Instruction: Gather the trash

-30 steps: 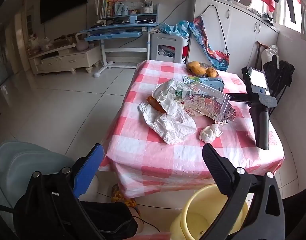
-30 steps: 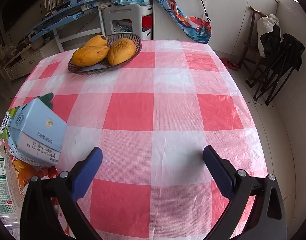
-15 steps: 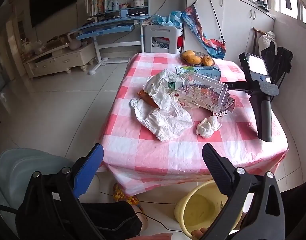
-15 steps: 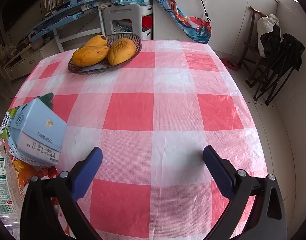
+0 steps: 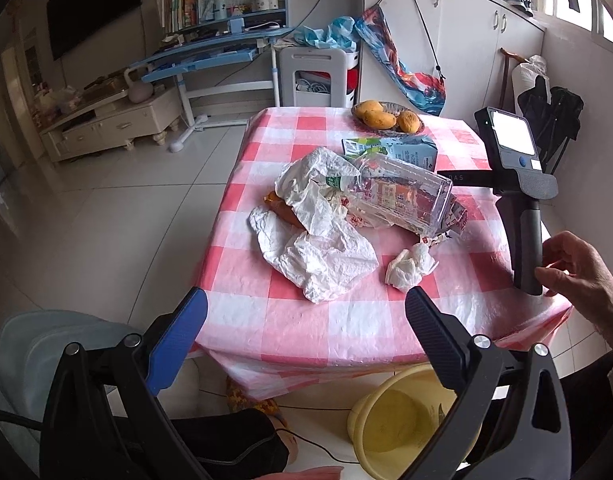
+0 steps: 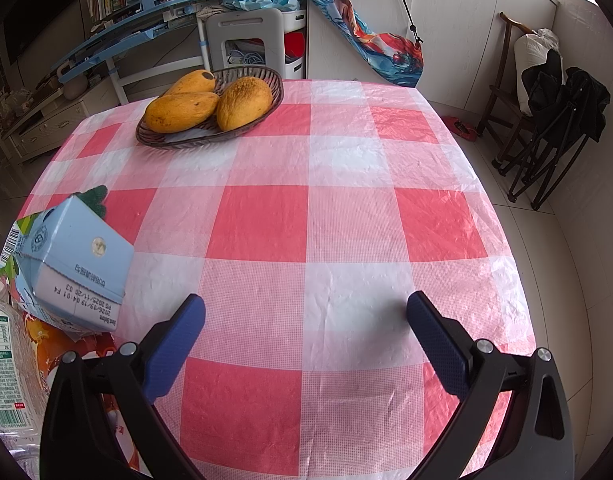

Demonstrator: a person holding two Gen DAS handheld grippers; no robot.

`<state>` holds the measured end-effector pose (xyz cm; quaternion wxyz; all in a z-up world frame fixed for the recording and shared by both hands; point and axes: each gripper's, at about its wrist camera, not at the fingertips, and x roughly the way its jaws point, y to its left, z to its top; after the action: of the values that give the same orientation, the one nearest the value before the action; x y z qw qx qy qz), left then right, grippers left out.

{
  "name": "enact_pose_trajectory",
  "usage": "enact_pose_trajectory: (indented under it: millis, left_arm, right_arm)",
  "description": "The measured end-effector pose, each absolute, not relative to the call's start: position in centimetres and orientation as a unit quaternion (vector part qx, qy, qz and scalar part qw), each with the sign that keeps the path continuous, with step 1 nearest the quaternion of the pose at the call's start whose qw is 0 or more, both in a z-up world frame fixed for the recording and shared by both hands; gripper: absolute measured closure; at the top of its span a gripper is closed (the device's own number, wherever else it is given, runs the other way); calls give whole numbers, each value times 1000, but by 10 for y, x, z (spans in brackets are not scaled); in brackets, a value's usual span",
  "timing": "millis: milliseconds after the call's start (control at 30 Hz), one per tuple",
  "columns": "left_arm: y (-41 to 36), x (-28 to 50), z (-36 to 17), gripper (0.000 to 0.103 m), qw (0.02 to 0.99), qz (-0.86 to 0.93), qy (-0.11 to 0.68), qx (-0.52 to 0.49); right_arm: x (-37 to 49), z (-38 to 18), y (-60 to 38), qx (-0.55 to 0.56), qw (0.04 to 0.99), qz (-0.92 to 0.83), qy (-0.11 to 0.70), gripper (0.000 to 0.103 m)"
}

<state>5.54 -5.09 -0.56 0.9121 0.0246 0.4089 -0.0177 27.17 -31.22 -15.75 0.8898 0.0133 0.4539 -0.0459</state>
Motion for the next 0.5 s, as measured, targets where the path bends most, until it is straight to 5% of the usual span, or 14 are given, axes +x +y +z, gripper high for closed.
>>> enact_pose_trajectory:
  millis: [500]
  left_arm:
    - [-52, 68, -23, 7, 900, -26, 434, 21]
  right_arm:
    - [272, -155, -311, 16, 890, -49, 454, 7]
